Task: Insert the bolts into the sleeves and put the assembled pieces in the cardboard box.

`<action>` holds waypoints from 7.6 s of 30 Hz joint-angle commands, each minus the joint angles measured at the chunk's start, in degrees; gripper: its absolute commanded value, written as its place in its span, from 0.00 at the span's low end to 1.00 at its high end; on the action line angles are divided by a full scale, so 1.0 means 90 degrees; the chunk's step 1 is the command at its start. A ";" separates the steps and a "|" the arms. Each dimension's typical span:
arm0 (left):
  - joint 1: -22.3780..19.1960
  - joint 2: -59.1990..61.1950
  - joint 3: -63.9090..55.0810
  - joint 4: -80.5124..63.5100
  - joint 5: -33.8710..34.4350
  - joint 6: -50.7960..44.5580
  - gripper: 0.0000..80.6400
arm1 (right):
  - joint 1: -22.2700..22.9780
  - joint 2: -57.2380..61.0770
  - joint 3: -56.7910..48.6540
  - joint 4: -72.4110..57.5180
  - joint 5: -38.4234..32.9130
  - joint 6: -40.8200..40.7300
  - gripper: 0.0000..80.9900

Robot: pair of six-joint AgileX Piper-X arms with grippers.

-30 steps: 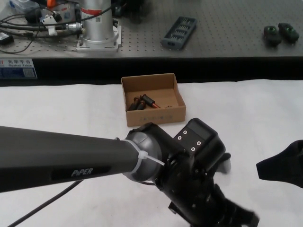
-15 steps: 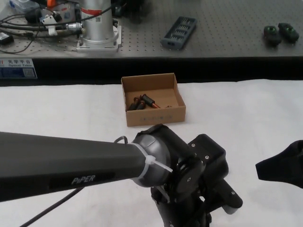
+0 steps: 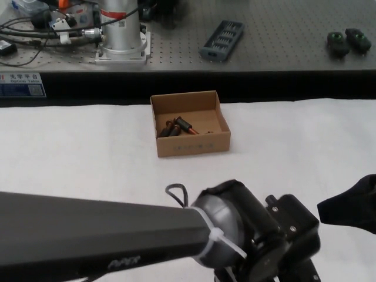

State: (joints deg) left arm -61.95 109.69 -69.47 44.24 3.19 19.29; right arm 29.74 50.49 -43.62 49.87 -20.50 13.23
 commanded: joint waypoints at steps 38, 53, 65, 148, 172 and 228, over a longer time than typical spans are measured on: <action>0.0845 0.0371 0.0094 -0.3380 0.1566 -1.1294 0.22 | -0.0039 -0.0939 -0.0159 -0.0037 0.0170 0.0123 0.31; 0.1683 0.0062 0.0094 -0.2730 0.1998 -0.8741 0.42 | -0.0039 -0.1253 0.0017 0.1485 0.1127 0.0303 0.31; 0.3428 -0.0959 0.0094 -0.0526 0.1953 -0.4794 0.33 | -0.0025 -0.0759 0.1556 0.0502 0.1257 0.1716 0.31; 0.3288 -0.0165 -0.0060 -0.4123 0.3449 -0.8049 0.22 | 0.0227 -0.0373 0.0225 -0.0338 0.3734 0.1443 0.05; 0.2142 0.1248 -0.1302 -0.4405 0.3275 -0.9002 0.22 | 0.0227 -0.0476 0.0063 -0.0119 0.3543 0.1238 0.05; 0.2456 0.2038 -0.2126 -0.2793 0.3296 -0.8272 0.22 | 0.0227 -0.0541 0.0063 -0.0052 0.3313 0.1238 0.05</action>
State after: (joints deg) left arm -39.89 127.99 -88.05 15.51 31.55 -57.86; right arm 32.06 46.20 -42.23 49.48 9.83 24.84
